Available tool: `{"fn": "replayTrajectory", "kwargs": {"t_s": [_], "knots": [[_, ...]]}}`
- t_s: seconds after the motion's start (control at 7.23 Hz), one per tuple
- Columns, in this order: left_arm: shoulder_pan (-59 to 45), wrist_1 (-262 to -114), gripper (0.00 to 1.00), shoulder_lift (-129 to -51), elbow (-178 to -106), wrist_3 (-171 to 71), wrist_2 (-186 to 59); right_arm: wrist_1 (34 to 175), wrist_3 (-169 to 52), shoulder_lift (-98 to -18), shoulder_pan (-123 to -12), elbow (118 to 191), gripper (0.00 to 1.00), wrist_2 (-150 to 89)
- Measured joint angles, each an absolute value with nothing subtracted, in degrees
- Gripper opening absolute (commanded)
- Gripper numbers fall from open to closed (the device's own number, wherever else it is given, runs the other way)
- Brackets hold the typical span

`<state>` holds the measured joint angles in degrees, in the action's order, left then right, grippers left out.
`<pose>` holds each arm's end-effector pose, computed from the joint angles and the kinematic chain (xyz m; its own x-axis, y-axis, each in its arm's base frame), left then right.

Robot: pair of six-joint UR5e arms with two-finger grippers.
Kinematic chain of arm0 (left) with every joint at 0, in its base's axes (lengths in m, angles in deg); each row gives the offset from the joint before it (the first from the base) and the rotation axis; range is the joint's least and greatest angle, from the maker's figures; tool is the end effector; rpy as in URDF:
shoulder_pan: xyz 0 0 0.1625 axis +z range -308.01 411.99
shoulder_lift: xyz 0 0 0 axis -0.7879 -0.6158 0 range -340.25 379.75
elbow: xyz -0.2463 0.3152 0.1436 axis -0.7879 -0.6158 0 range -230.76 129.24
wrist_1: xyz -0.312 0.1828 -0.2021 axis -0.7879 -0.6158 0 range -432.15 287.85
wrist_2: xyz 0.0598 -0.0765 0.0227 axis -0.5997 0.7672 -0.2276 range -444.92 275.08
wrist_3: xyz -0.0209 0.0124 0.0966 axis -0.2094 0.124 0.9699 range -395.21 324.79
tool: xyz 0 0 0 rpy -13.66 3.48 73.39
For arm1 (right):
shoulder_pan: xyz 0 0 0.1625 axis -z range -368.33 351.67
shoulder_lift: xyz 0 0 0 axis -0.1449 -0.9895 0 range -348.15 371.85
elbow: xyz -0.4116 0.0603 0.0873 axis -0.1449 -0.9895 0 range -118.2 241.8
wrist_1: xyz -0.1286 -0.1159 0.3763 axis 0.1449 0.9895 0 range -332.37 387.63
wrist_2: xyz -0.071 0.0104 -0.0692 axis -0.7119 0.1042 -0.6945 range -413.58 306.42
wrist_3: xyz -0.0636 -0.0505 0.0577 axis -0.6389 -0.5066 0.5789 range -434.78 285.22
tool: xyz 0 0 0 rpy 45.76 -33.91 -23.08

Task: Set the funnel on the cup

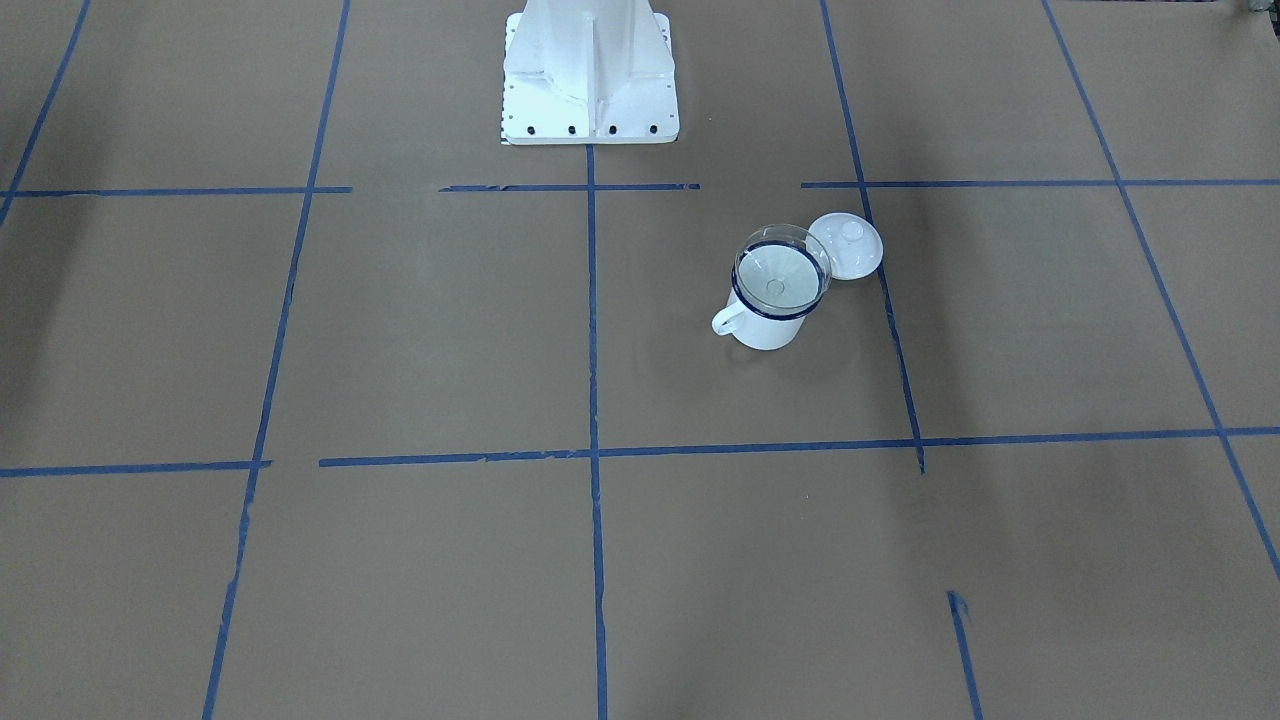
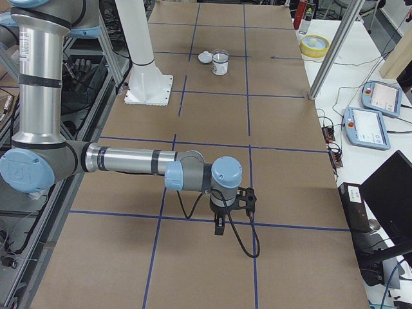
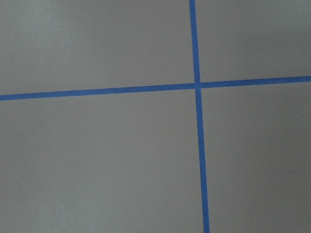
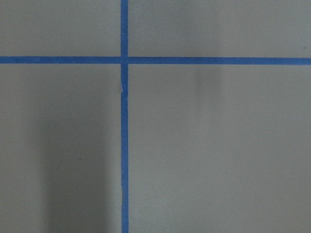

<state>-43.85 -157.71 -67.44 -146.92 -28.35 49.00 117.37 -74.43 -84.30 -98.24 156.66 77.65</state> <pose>-0.1115 -0.4600 0.6377 0.7223 0.0330 -0.6908 0.0155 0.9978 0.0640 0.0669 -0.4449 0.6706 0.7522 0.0166 0.6587 -0.0028 0.9998 -0.0219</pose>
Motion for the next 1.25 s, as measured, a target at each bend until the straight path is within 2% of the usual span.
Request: {"fn": "replayTrajectory", "kwargs": {"t_s": [1.25], "knots": [[-44.63, -157.74, 1.0, -67.85, -147.18, -26.86, 49.78, 117.37, -74.42, -84.3, -98.24, 156.71, 1.0, 77.64]]}}
